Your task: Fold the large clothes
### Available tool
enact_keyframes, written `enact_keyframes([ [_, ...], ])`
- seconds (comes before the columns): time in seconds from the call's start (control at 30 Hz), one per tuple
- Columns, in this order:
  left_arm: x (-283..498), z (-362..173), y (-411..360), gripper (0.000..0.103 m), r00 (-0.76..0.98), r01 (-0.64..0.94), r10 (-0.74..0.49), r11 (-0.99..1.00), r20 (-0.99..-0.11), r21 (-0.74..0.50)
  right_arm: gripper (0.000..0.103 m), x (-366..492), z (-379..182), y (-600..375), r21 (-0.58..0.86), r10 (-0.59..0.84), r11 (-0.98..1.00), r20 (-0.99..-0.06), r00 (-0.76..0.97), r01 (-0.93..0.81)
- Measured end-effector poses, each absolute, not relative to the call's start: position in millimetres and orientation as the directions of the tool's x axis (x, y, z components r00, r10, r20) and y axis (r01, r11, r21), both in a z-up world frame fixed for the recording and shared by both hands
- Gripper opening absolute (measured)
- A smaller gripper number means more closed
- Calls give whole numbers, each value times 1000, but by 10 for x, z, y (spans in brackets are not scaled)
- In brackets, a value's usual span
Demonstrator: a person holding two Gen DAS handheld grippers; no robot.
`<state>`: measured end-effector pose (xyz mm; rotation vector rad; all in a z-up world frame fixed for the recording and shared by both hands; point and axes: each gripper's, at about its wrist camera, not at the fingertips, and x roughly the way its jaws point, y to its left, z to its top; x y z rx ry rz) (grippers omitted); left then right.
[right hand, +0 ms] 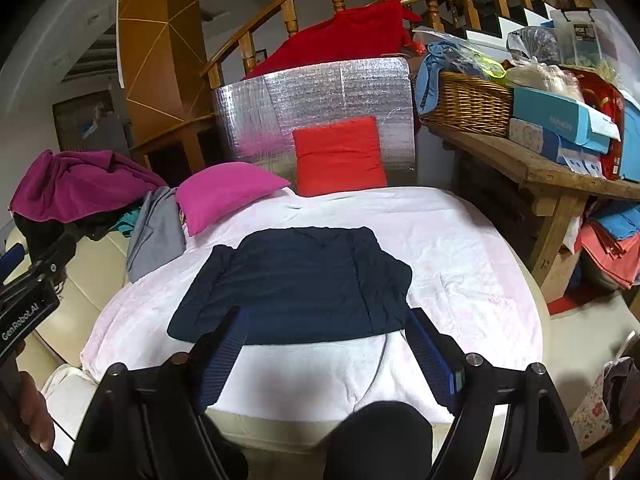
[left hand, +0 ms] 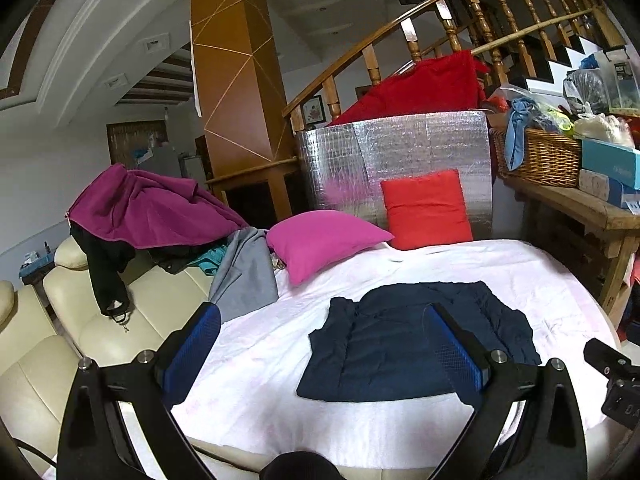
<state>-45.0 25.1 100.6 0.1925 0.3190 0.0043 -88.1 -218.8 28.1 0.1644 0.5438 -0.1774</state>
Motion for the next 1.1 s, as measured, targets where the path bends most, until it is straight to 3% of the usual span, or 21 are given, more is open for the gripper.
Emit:
enact_keyframes([
  [1.1,-420,1003,405,101,947,2,47,988,-316,153,83,-846,303,-2141,122,-125,968,-522,843,219],
])
